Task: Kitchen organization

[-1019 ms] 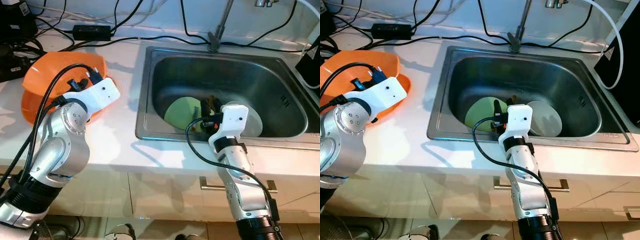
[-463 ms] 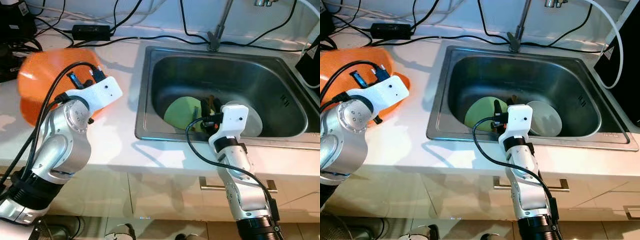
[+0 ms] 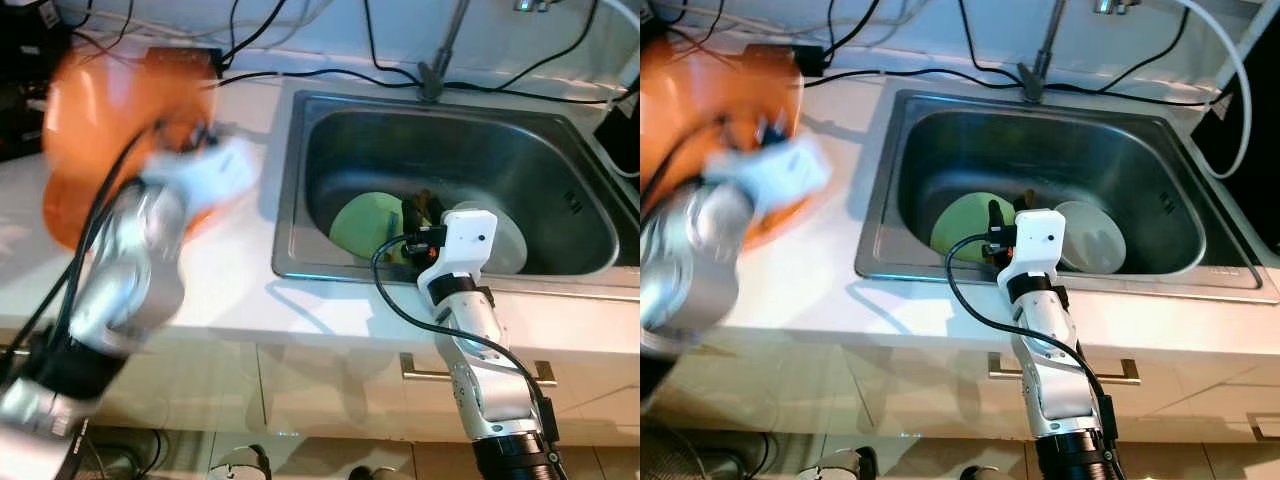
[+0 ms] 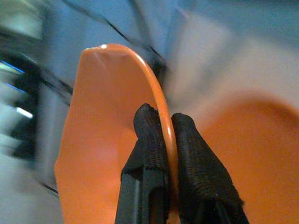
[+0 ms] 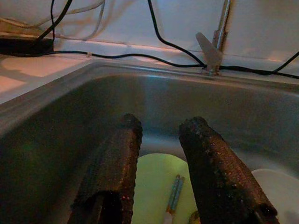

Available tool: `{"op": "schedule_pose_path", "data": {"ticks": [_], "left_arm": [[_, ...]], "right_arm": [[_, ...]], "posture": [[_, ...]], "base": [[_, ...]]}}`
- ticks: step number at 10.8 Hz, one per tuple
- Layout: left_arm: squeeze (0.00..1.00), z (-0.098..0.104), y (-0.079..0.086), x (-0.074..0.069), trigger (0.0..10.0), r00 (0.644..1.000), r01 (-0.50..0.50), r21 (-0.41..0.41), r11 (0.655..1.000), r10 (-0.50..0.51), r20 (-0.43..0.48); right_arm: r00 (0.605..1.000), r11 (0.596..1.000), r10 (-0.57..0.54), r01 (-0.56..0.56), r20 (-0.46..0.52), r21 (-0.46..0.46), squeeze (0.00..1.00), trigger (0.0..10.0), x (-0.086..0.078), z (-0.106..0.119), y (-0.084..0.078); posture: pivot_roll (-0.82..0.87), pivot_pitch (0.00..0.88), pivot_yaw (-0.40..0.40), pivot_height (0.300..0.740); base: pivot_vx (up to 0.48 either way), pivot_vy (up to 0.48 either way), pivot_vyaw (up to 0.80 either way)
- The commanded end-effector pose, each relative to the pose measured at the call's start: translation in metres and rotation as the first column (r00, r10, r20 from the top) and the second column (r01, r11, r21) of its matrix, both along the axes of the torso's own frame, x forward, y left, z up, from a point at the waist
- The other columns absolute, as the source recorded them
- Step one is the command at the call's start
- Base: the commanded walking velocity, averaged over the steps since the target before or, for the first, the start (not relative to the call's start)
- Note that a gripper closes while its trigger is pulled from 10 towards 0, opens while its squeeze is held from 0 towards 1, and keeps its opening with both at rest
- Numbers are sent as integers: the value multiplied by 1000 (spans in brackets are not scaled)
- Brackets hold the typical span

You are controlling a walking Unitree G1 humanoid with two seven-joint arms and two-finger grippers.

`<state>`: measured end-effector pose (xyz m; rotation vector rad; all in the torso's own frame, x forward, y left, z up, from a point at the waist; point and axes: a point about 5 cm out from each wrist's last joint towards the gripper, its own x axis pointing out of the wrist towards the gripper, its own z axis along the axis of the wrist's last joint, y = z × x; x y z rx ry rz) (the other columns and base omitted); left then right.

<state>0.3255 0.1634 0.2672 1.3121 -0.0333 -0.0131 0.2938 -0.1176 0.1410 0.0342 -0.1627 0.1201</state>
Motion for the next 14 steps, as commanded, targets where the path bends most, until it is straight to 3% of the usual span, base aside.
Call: {"op": "schedule_pose_path", "data": {"ticks": [1, 3, 4, 6, 7, 8, 11, 12, 13, 14], "left_arm": [[0, 20, -13, -3, 10000, 987, 68, 35, 997, -73, 140], [0, 16, -39, -4, 10000, 965, 217, 33, 976, -220, 141], [0, 3, -56, -5, 10000, 935, 337, 33, 941, -338, 110], [0, -16, -79, -9, 10000, 876, 476, 16, 879, -476, 78], [0, -19, -83, -8, 10000, 867, 493, 7, 870, -492, 76], [0, -22, -85, -7, 10000, 862, 502, 11, 865, -502, 71], [0, -30, -88, -4, 10000, 842, 536, 4, 844, -535, 65], [0, -33, -90, -5, 10000, 835, 548, 3, 837, -547, 53], [0, -37, -92, -5, 10000, 829, 559, 2, 829, -558, 41], [0, -40, -93, -5, 10000, 820, 571, 2, 821, -571, 29]], "right_arm": [[1000, 1000, -13, 13, 4, -7, 0, 10000, 2, 1, -2], [1000, 1000, -17, 17, 6, -9, 0, 10000, 2, 2, -2], [1000, 1000, -24, 24, 7, 5, 0, 10000, 3, 3, -4], [999, 999, -28, 27, 31, 20, 0, 10000, 8, 14, -7], [998, 999, -38, 36, 43, 41, 729, 10000, 12, 21, -9], [997, 997, -47, 43, 56, 64, 1000, 10000, 14, 28, -12], [992, 988, -40, 22, 117, 152, 1000, 10000, 22, 62, -20], [993, 972, -32, 5, 110, 233, 1000, 10000, 25, 70, -22], [994, 955, -4, -29, 111, 296, 278, 10000, 27, 79, -22], [994, 946, 9, -43, 105, 322, 0, 10000, 28, 84, -23]], "posture": [[102, 96, -71, 740], [97, 93, -68, 740], [95, 92, -68, 740], [90, 88, -65, 740], [89, 84, -64, 740], [88, 83, -64, 740], [80, 70, -65, 740], [79, 66, -65, 740], [77, 62, -65, 740], [74, 59, -65, 740]], "base": [[0, 0, 0], [0, 0, 0], [0, 0, 0], [0, 0, 0], [0, 0, 0], [0, 0, 0], [0, 0, 0], [0, 0, 0], [0, 0, 0], [0, 0, 0]]}}
